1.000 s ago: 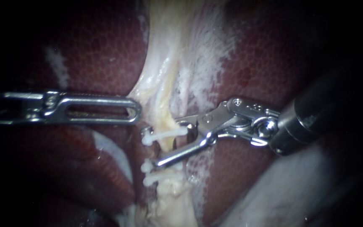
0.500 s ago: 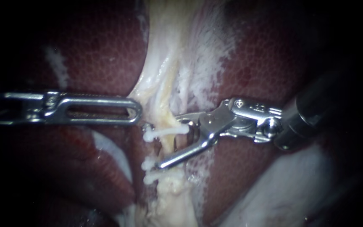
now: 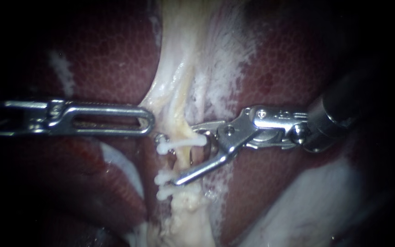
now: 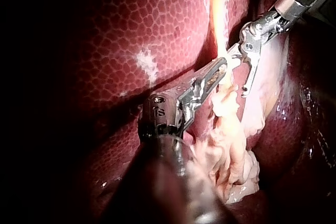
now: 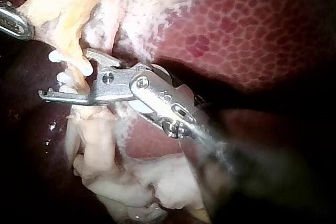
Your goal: Going back third clip left tube
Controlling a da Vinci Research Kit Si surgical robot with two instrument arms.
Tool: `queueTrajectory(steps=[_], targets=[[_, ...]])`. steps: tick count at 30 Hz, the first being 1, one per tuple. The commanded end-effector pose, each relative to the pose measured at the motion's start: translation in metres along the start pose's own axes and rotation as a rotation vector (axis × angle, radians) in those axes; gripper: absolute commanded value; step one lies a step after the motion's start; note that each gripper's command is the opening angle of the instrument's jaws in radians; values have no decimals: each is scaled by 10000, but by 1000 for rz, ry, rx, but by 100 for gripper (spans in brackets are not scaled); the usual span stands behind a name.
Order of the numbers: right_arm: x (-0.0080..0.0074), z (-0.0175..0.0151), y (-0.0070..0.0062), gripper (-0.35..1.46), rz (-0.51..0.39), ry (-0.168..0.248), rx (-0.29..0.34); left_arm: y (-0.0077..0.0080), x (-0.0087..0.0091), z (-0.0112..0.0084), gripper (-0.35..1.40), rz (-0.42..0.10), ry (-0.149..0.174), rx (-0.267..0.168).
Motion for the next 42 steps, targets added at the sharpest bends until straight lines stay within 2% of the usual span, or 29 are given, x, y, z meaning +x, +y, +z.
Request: queueTrajectory(steps=[1, 8, 12, 16, 22, 30, 42], targets=[[0, 1, -2, 60, -2, 1, 7, 0, 0, 0, -35, 0, 0, 0], [-1, 3, -4, 60, -18, -6, 20, 0, 0, 0, -35, 0, 0, 0], [1, 3, -3, 60, 128, 12, 18, 0, 0, 0, -35, 0, 0, 0], [5, 1, -1, 59, 178, 17, 4, 0, 0, 0, -35, 0, 0, 0], [11, -11, 2, 59, 184, 20, -15, 0, 0, 0, -35, 0, 0, 0], [9, -26, 1, 59, 185, 20, -28, 0, 0, 0, -35, 0, 0, 0], [8, -58, -18, 60, 187, 19, -55, 0, 1, 0, -35, 0, 0, 0]])
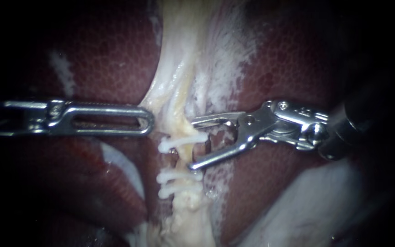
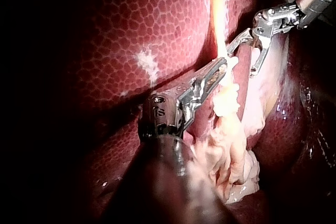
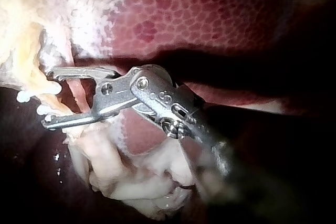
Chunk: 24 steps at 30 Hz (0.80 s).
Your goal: Going back third clip left tube
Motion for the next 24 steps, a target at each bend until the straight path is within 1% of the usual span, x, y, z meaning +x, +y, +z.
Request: queueTrajectory(steps=[1, 6, 11, 13, 18, 24], targets=[[0, -4, -2, 60, 0, 0, -3, 0, 0, 0, -35, 0, 0, 0], [-5, -31, -19, 60, 10, 1, -25, 0, 0, 0, -35, 0, 0, 0], [-8, -56, -38, 60, -38, -4, -50, 0, 0, 0, -35, 0, 0, 0], [-7, -64, -43, 60, -57, -16, -62, 1, 0, 0, -35, 0, 0, 0], [0, -76, -49, 60, -90, -42, -73, 1, 0, 0, -35, 0, 0, 0], [17, -89, -59, 60, -120, -60, -96, 1, 0, 1, -35, 1, 0, 1]])
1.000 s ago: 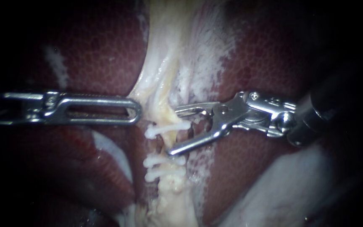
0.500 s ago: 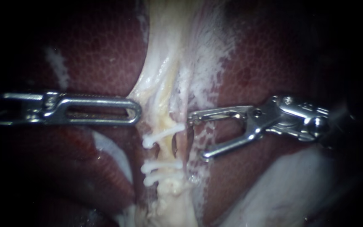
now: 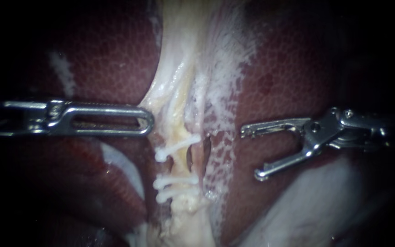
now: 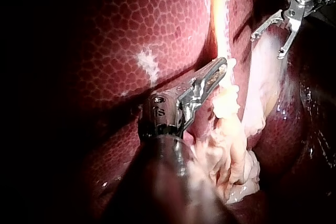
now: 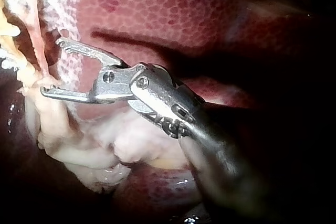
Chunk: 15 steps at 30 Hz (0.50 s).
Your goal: Going back third clip left tube
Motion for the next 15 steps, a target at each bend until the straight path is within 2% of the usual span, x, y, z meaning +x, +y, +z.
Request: queueTrajectory(steps=[1, 6, 15], targets=[[4, -1, 0, 60, -5, -3, -8, 0, 0, 1, -35, 0, 0, 0], [13, -3, -3, 60, -11, -4, -17, 0, 0, 2, -35, 0, 0, 0], [14, 1, -1, 60, -28, -6, -44, 0, 0, 3, -35, 0, -1, -1]])
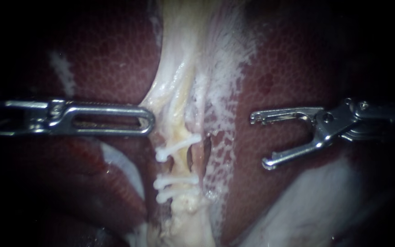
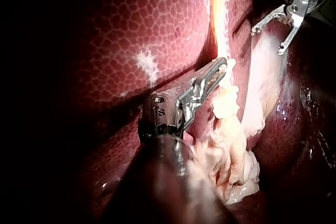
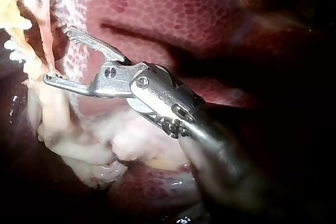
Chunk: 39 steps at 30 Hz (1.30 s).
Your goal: Going back third clip left tube
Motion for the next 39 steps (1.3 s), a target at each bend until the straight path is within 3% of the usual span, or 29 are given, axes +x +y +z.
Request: queueTrajectory(steps=[1, 14, 32, 39], targets=[[-1, 1, 1, 60, -6, -1, -6, 0, 0, 0, -35, 0, -1, -2], [0, 3, 2, 60, -11, 0, -13, 4, 2, 7, -35, 2, -2, -3], [2, 2, -5, 60, -12, -1, -14, 27, 13, 41, -35, 10, 0, -20], [2, 2, -5, 60, -12, -1, -14, 27, 15, 49, -35, 11, 4, -31]])
